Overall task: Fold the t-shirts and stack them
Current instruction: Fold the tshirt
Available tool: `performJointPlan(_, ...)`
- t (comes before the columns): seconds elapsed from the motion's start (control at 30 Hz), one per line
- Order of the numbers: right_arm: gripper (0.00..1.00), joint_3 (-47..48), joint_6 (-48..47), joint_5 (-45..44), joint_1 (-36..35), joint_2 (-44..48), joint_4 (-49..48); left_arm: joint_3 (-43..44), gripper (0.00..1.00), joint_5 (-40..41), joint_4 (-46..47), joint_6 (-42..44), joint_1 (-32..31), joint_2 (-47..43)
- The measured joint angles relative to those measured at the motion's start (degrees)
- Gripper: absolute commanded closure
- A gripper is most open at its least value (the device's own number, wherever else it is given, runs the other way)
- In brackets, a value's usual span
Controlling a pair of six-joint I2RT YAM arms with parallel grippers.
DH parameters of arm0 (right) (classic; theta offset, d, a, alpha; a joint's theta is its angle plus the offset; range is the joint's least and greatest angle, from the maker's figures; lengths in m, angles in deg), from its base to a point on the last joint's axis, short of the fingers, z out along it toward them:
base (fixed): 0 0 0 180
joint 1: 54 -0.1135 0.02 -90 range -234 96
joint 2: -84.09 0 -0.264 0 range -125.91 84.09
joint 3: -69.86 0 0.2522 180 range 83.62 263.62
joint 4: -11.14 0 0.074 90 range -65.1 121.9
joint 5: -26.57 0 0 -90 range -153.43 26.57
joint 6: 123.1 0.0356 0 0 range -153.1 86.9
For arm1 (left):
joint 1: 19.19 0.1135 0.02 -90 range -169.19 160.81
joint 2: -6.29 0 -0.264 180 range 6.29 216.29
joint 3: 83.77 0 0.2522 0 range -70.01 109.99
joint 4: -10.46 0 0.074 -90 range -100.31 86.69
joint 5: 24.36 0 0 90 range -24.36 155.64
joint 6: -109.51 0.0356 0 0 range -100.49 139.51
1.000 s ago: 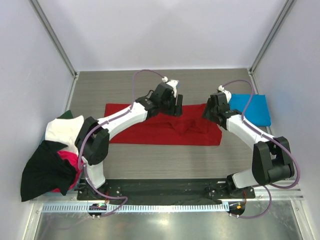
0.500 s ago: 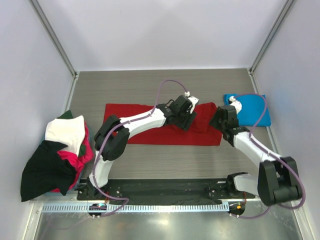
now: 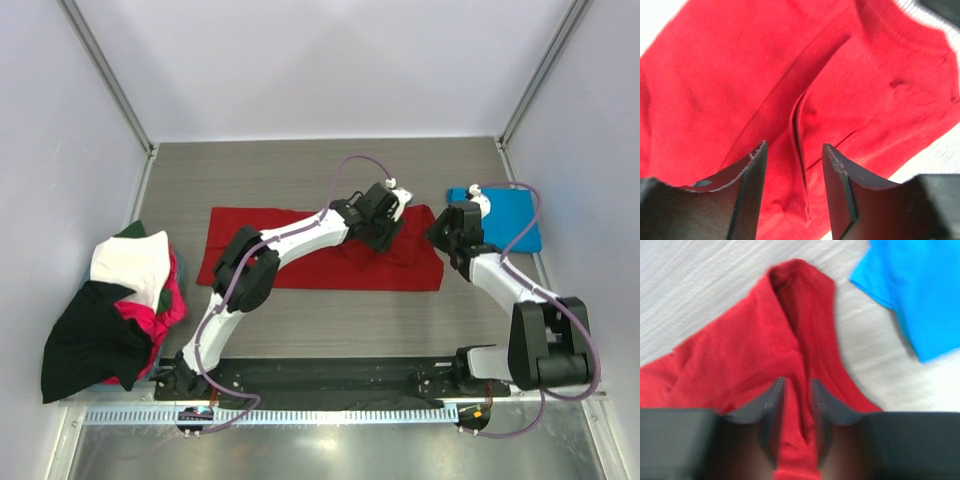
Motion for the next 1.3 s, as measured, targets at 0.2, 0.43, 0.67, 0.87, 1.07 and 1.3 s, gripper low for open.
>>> performJointPlan(0.2,0.99,7.0,2.4,6.7,1.6,-8.0,-0.9,4.3,0.62,-1.5,-0.1,0.9,0.0,3.3)
performJointPlan(0.43,0.99,14.0,5.3,14.6,3.5,-19.3,-4.3,4.4,0.73,-3.7,-0.3,1.3,0.0,4.4)
performJointPlan(0.67,0.99,14.2,8.1,18.4,5.3,-26.4,-7.2,4.5,0.98,-5.1,-0.3,1.4,0.1,4.8)
performJointPlan(0.87,0.99,14.4,9.4,21.7,6.8,-31.1,-9.0,3.9,1.00,-6.2,-0.5,1.3,0.1,4.5)
performJointPlan(1.07,0.99,14.7,9.4,22.3,7.1,-31.4,-9.3,1.7,1.00,-6.9,-2.6,1.8,0.1,2.6)
performJointPlan(1.3,0.99,14.8,9.1,22.6,7.1,-31.5,-9.3,1.3,1.00,-7.6,-7.9,4.7,0.1,-0.6)
